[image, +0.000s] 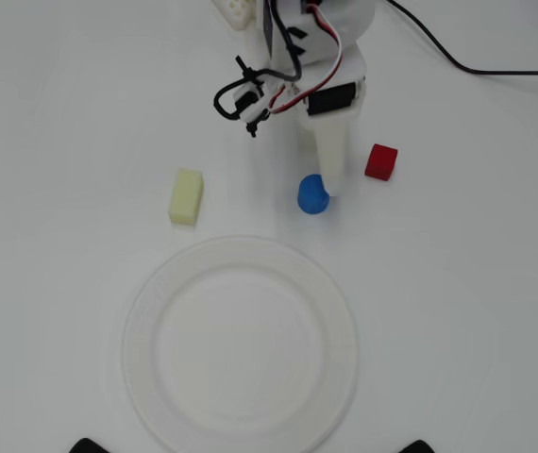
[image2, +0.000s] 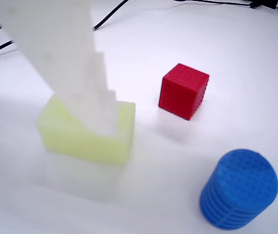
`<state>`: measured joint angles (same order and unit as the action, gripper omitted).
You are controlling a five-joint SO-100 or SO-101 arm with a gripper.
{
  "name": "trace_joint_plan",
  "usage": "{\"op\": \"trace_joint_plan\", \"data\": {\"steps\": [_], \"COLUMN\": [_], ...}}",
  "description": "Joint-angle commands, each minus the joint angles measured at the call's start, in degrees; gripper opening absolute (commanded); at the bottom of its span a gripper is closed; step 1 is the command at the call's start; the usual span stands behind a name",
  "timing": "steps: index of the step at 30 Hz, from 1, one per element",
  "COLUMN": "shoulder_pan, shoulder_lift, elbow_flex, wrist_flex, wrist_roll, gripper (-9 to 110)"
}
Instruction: Grasp a blue block and put it in the dish.
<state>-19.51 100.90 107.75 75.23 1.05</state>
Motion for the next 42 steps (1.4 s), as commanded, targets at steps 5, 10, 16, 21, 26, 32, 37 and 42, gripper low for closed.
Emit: {"op": "trace_joint_plan", "data": {"steps": [5,10,16,21,26,32,37,42], "shoulder_pan": [-0.35,-0.35,-0.35,-0.09,-0.18,0.44,2.46,5.10], "shoulder_lift": [-9.14,-13.27,-17.23,-19.42,-19.86,-15.82,-3.08,12.92], "elbow_flex": [-5.89,-6.94,-9.23,-11.16,-12.30,-11.95,-8.88,-4.22], "wrist_flex": [-3.16,-5.10,-5.62,-5.62,-5.62,-5.54,-5.54,-8.09], "wrist_roll": [0.88,0.53,-0.09,-0.35,-0.35,-0.26,-2.20,-6.68], "gripper": [38,36,31,26,10,0,0,0]}}
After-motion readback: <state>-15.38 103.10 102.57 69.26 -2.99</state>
